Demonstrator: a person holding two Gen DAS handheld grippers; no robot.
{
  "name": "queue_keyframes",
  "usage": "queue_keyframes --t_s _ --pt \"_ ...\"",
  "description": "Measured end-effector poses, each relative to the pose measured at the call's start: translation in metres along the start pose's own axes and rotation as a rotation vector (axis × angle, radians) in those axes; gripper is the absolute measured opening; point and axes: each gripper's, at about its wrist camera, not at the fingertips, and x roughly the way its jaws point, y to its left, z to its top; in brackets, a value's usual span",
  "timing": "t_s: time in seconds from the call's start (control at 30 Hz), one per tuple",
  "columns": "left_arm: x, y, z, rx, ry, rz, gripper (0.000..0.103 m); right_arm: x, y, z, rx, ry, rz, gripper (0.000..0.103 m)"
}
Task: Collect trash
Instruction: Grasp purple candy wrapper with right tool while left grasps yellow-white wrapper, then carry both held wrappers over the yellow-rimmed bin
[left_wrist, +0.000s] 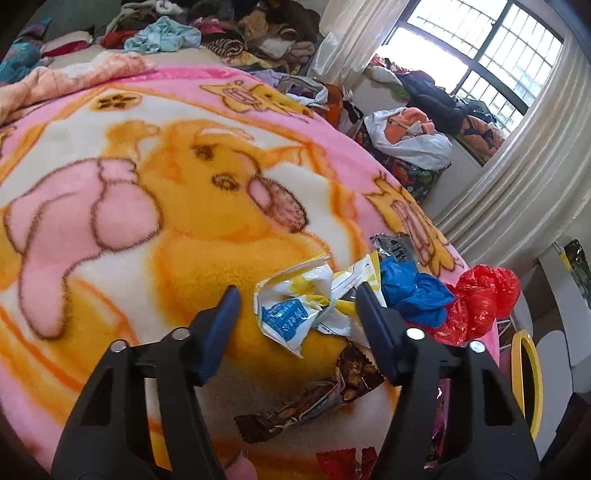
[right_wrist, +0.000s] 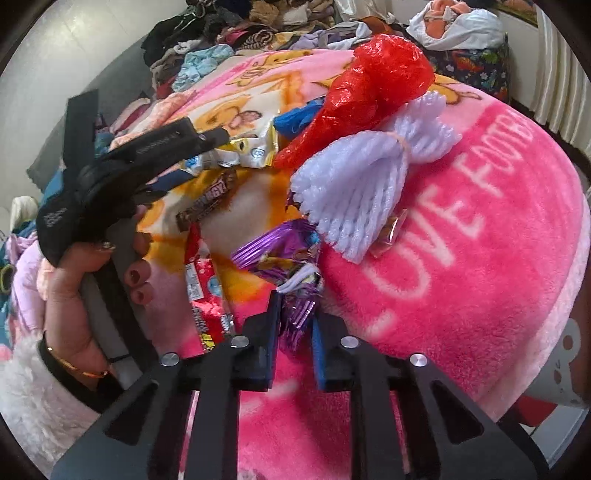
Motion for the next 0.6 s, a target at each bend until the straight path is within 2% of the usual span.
queue_keyframes --t_s 0.13,0.23,0.6 --pt "-0.004 -0.008 -0.001 0.036 -0.007 0.004 0.036 -0.008 0.001 -0.002 -0.014 -0.021 0.030 0.015" --pt "-0.008 -0.008 0.002 0.029 -0.018 0.001 0.032 -0.015 0.006 -0.003 -0.034 -0.047 0.058 0.015" --pt "-0.043 -0.021 0.004 0.059 -0.108 -0.005 0.031 -0.041 0.014 -0.005 -0.091 -0.125 0.106 0.015"
